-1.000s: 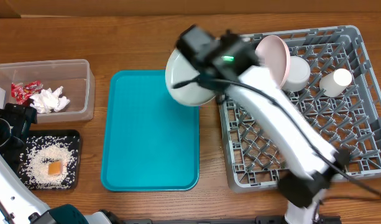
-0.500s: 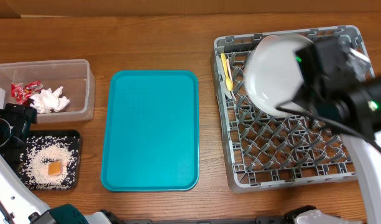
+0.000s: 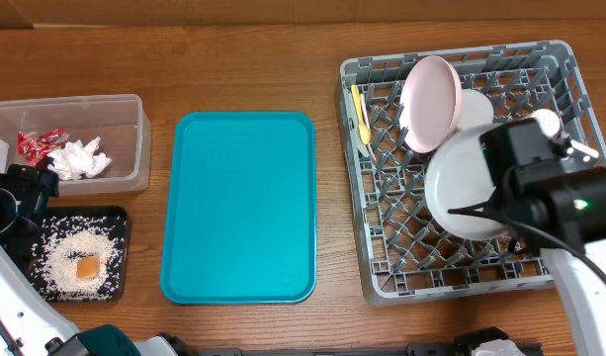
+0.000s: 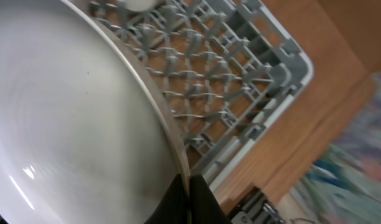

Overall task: Sort waste into correct bins and load items into the dishwasher rack
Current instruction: 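Lower the plate upright into the rack slots and release it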

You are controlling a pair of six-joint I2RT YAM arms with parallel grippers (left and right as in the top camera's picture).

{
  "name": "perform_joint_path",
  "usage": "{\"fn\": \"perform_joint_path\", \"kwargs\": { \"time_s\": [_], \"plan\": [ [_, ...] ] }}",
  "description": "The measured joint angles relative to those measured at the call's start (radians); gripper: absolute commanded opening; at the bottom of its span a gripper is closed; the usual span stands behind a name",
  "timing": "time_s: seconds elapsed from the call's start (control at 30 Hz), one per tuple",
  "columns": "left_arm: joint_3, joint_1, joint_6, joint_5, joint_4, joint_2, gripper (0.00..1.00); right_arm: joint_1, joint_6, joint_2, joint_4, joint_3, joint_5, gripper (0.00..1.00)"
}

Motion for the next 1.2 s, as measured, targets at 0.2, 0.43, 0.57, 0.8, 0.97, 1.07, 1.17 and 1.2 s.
{"fn": "perform_joint_path", "kwargs": {
  "time_s": [0.2,0.43,0.57,0.8,0.97,1.07,1.17,1.2],
  "plan": [
    [0.0,0.0,0.0,0.0,0.0,0.0,1.0,0.002,0.027,0.003,0.026,-0.1,0.037,0.04],
    [0.0,0.0,0.0,0.0,0.0,0.0,1.0,0.053,0.051,0.003,0.033,-0.137,0.096,0.04],
    [0.0,0.0,0.0,0.0,0.0,0.0,1.0,0.076,0.059,0.008,0.066,-0.19,0.124,0.04],
    [0.0,0.0,0.0,0.0,0.0,0.0,1.0,0.135,0.063,0.06,0.095,-0.214,0.166,0.04],
    [0.0,0.0,0.0,0.0,0.0,0.0,1.0,0.177,0.066,0.094,0.09,-0.214,0.207,0.05],
    [0.0,0.0,0.0,0.0,0.0,0.0,1.0,0.198,0.066,0.107,0.086,-0.214,0.227,0.05],
    [0.0,0.0,0.0,0.0,0.0,0.0,1.0,0.204,0.066,0.111,0.086,-0.214,0.24,0.07],
    [0.0,0.0,0.0,0.0,0.0,0.0,1.0,0.204,0.066,0.111,0.086,-0.214,0.243,0.1]
  ]
}}
